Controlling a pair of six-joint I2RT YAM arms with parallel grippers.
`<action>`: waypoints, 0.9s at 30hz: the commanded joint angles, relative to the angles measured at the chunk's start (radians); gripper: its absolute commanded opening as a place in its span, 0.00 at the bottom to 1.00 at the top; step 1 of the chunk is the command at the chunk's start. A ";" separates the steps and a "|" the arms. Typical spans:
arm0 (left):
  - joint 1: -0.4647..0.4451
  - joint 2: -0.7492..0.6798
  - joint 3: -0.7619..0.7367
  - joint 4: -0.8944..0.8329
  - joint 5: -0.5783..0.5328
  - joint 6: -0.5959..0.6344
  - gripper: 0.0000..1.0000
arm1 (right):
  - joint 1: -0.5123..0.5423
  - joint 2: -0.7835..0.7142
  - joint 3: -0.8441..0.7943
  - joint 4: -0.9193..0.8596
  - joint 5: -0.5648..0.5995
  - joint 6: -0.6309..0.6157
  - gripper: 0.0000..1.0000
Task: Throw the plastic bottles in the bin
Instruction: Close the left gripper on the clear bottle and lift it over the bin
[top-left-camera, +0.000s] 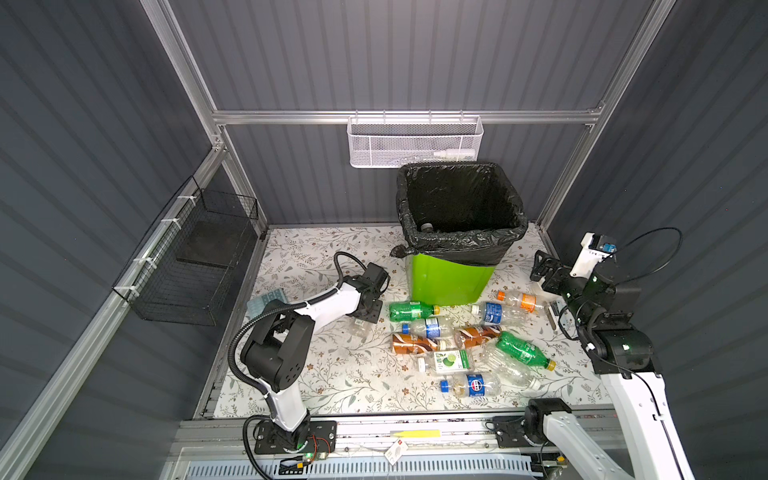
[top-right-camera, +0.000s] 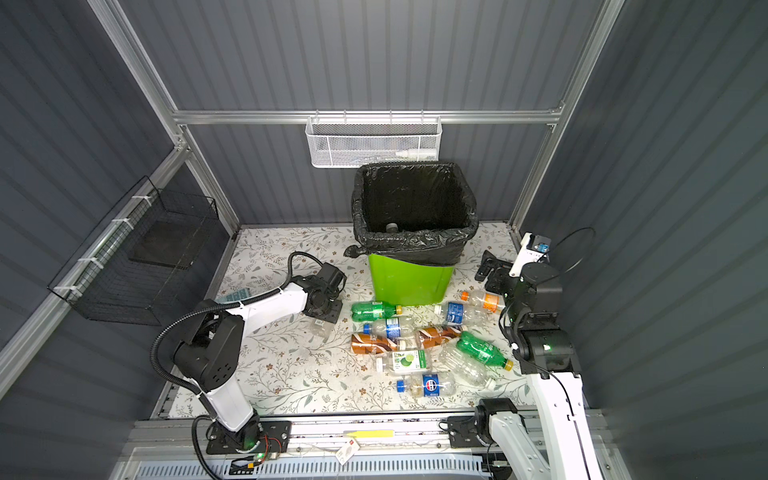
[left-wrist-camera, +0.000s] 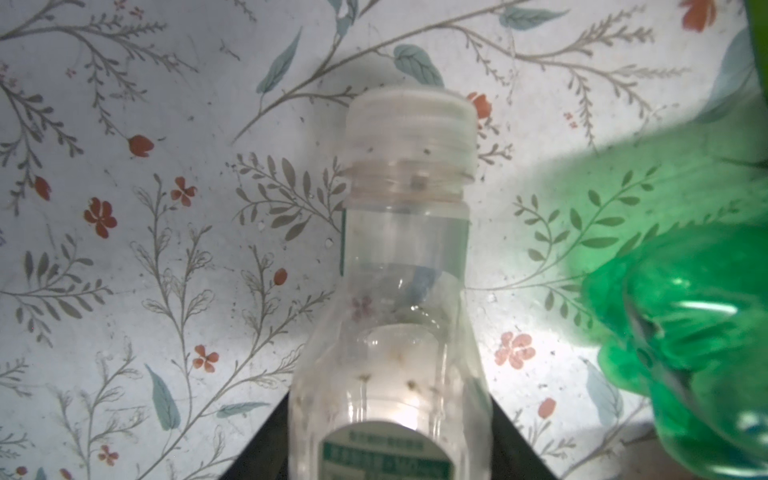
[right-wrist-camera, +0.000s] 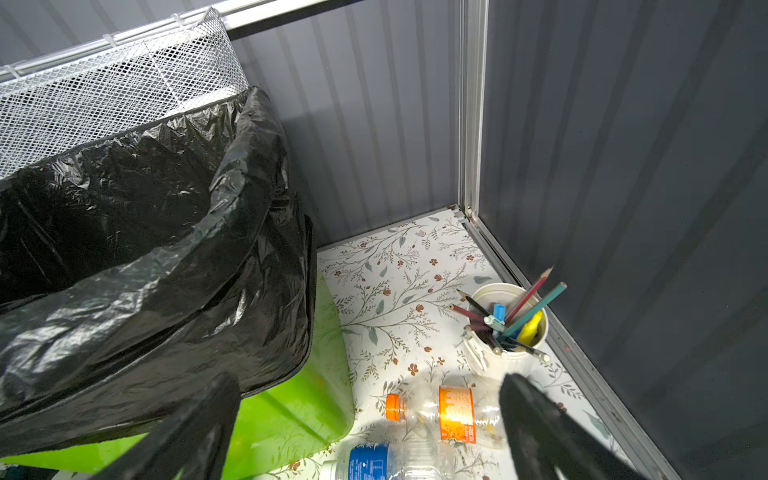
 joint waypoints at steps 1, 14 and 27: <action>0.034 -0.096 -0.003 0.039 0.021 -0.056 0.49 | -0.008 -0.007 -0.010 0.016 -0.012 0.013 0.99; 0.146 -0.496 0.385 0.425 -0.074 0.045 0.48 | -0.019 -0.035 -0.032 0.072 -0.020 0.054 0.99; -0.107 0.309 1.570 -0.040 0.427 0.121 0.87 | -0.021 -0.088 -0.022 0.037 -0.056 0.069 0.99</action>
